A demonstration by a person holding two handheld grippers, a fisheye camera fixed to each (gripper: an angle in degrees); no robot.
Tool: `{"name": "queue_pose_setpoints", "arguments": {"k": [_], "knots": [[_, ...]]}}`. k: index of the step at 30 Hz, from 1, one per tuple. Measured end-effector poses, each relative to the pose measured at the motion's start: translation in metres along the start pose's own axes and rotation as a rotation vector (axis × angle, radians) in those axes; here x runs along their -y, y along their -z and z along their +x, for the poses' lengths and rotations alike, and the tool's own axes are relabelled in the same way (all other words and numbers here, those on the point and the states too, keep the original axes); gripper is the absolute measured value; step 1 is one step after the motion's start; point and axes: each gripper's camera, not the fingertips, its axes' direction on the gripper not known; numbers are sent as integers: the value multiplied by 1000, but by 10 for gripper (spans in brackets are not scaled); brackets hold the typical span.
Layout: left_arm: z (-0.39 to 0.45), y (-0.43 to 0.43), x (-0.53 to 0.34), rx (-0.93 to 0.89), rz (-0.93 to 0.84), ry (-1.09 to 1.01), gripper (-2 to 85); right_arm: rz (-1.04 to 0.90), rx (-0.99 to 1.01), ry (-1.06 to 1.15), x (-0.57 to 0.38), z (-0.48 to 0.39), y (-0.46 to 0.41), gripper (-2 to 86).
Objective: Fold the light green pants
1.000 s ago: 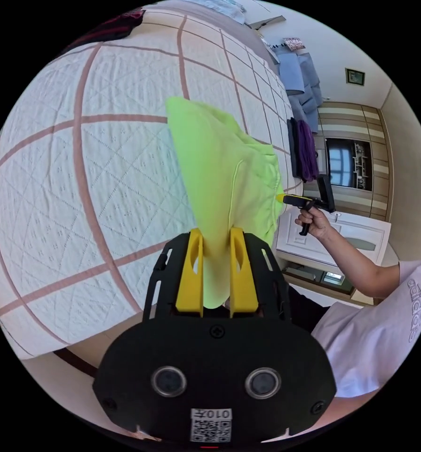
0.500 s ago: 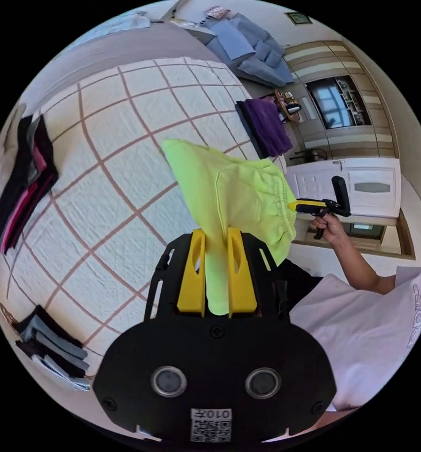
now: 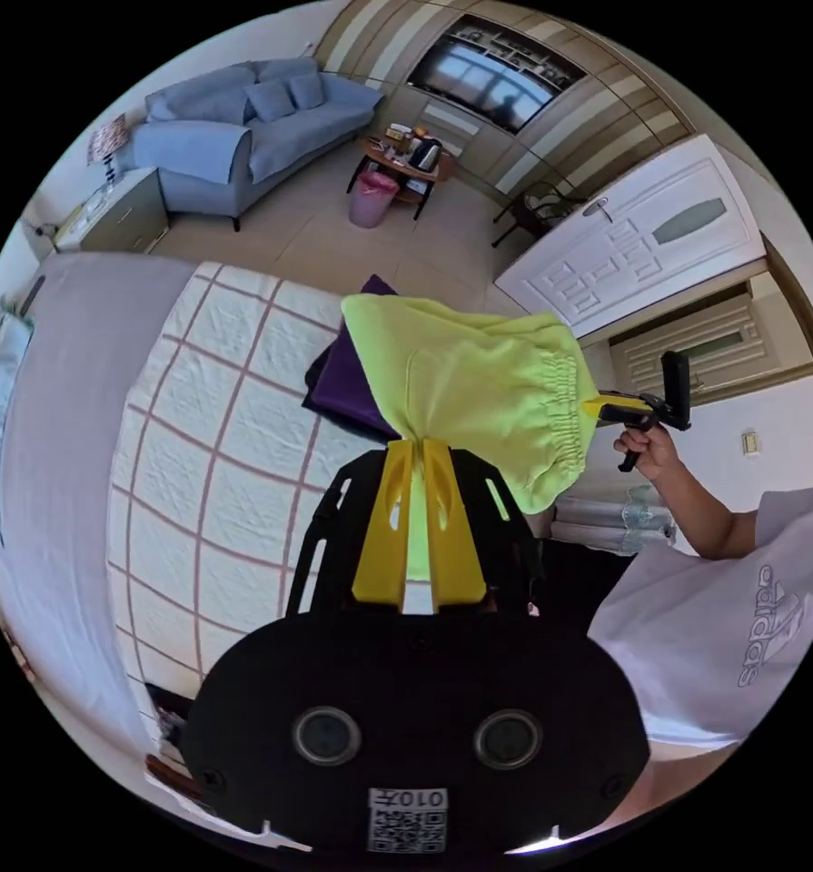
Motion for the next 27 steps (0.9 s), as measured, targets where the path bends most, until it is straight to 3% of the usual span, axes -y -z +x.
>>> {"name": "queue_pose_setpoints", "arguments": {"k": [3,5,10,17,27], "knots": [[-24,-72,103,65,-65,4,11,-50,102,-306,16,96,-45,44],[-53,-150,163,105,-192,56,13,-65,54,-369,19,128,-61,44],[-69,-245,229,209,-328,-79,35,-65,59,-372,19,162,-40,45],[-119,-284,255,-67,-296,-43,75,-18,152,-364,22,174,-13,48],[-151,-329,294,-150,-282,70,44,-18,301,-464,37,214,-10,38]]}}
